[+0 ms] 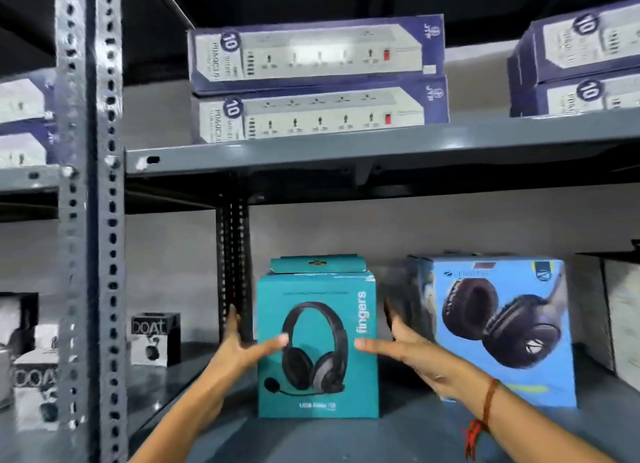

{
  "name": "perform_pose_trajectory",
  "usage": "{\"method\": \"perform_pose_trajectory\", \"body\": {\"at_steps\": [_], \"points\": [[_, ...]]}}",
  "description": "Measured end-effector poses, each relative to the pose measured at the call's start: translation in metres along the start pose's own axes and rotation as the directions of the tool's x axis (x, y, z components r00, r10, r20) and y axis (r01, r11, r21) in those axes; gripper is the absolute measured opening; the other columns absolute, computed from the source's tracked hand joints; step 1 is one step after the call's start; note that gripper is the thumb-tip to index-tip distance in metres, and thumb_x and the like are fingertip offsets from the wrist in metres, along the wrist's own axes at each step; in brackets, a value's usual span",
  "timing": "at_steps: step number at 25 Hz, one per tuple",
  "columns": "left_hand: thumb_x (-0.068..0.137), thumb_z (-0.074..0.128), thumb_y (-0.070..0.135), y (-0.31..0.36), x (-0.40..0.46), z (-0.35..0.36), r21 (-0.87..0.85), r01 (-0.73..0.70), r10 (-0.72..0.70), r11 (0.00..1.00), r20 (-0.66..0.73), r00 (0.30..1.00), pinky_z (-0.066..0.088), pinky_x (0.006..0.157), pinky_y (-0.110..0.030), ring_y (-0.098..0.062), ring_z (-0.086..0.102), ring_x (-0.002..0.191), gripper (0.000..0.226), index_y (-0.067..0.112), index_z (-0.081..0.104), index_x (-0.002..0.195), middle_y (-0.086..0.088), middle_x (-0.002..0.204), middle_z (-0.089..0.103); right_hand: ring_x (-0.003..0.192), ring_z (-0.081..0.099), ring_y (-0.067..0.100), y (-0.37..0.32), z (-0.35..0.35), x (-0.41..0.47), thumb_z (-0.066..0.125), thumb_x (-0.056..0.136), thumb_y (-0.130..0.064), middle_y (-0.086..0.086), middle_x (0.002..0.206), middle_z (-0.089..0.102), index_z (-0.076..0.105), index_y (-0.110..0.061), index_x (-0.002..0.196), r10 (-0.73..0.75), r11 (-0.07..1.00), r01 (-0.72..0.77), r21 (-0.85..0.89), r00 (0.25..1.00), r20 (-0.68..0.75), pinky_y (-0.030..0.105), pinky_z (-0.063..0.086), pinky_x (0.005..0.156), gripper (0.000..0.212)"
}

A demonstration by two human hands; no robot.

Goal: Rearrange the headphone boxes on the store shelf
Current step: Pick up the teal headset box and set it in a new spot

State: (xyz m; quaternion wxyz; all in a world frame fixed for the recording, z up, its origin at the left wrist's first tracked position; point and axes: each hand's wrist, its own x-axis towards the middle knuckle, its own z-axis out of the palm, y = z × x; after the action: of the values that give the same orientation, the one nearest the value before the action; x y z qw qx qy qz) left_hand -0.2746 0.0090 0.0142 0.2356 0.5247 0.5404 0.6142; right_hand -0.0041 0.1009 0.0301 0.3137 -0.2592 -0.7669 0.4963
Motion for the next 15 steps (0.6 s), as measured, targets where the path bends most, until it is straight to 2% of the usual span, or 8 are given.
{"method": "perform_pose_trajectory", "body": {"at_steps": [1, 3, 5, 7, 9, 15], "points": [[0.028, 0.097, 0.061, -0.007, 0.004, -0.007, 0.053, 0.077, -0.082, 0.996, 0.098, 0.992, 0.040, 0.110, -0.037, -0.017, 0.053, 0.128, 0.161, 0.027, 0.011, 0.160, 0.003, 0.151, 0.047, 0.141, 0.036, 0.004, 0.005, -0.002, 0.008, 0.088, 0.068, -0.041, -0.018, 0.157, 0.033, 0.000, -0.036, 0.157, -0.006, 1.000, 0.007, -0.029, 1.000, 0.021, 0.030, 0.026, 0.118, 0.125], [0.037, 0.101, 0.051, -0.020, 0.013, -0.019, 0.109, 0.179, -0.201, 0.978, 0.243, 0.949, 0.037, 0.117, -0.043, -0.019, 0.048, 0.138, 0.156, 0.031, 0.007, 0.161, 0.001, 0.158, 0.040, 0.127, 0.056, 0.003, 0.012, -0.003, 0.021, 0.092, 0.064, -0.032, -0.017, 0.141, 0.057, 0.011, -0.041, 0.153, 0.008, 0.997, -0.003, -0.076, 0.998, 0.070, 0.030, 0.043, 0.109, 0.120], [0.049, 0.100, 0.040, -0.025, 0.020, -0.024, 0.123, 0.179, -0.211, 0.976, 0.335, 0.918, 0.040, 0.116, -0.044, -0.017, 0.054, 0.134, 0.138, 0.032, 0.017, 0.159, 0.002, 0.152, 0.050, 0.117, 0.063, 0.001, 0.016, -0.005, 0.030, 0.089, 0.068, -0.020, -0.021, 0.128, 0.066, 0.022, -0.043, 0.148, 0.021, 0.997, -0.013, -0.078, 0.995, 0.094, 0.022, 0.051, 0.095, 0.107], [0.059, 0.097, 0.030, -0.026, 0.027, -0.021, 0.108, 0.143, -0.175, 0.984, 0.403, 0.899, 0.047, 0.110, -0.040, -0.014, 0.062, 0.126, 0.115, 0.030, 0.030, 0.153, 0.003, 0.143, 0.060, 0.116, 0.064, -0.001, 0.018, -0.005, 0.035, 0.087, 0.071, -0.015, -0.022, 0.125, 0.068, 0.027, -0.042, 0.146, 0.030, 0.995, -0.019, -0.095, 0.993, 0.115, 0.020, 0.052, 0.091, 0.100], [0.064, 0.093, 0.022, -0.027, 0.031, -0.019, 0.098, 0.104, -0.136, 0.990, 0.421, 0.897, 0.053, 0.104, -0.036, -0.012, 0.067, 0.119, 0.098, 0.028, 0.041, 0.147, 0.003, 0.135, 0.067, 0.117, 0.063, -0.001, 0.021, -0.004, 0.041, 0.089, 0.068, -0.020, -0.024, 0.125, 0.068, 0.028, -0.044, 0.144, 0.034, 0.991, -0.018, -0.132, 0.992, 0.123, 0.022, 0.052, 0.093, 0.101], [0.065, 0.094, 0.025, -0.034, 0.037, -0.017, 0.157, 0.052, -0.100, 0.986, 0.319, 0.942, 0.057, 0.095, -0.031, -0.010, 0.073, 0.108, 0.074, 0.028, 0.059, 0.130, 0.007, 0.117, 0.077, 0.118, 0.063, 0.003, 0.027, -0.001, 0.048, 0.092, 0.065, -0.028, -0.019, 0.127, 0.068, 0.036, -0.043, 0.140, -0.023, 0.980, 0.029, -0.197, 0.999, 0.030, 0.027, 0.053, 0.097, 0.095]]}}
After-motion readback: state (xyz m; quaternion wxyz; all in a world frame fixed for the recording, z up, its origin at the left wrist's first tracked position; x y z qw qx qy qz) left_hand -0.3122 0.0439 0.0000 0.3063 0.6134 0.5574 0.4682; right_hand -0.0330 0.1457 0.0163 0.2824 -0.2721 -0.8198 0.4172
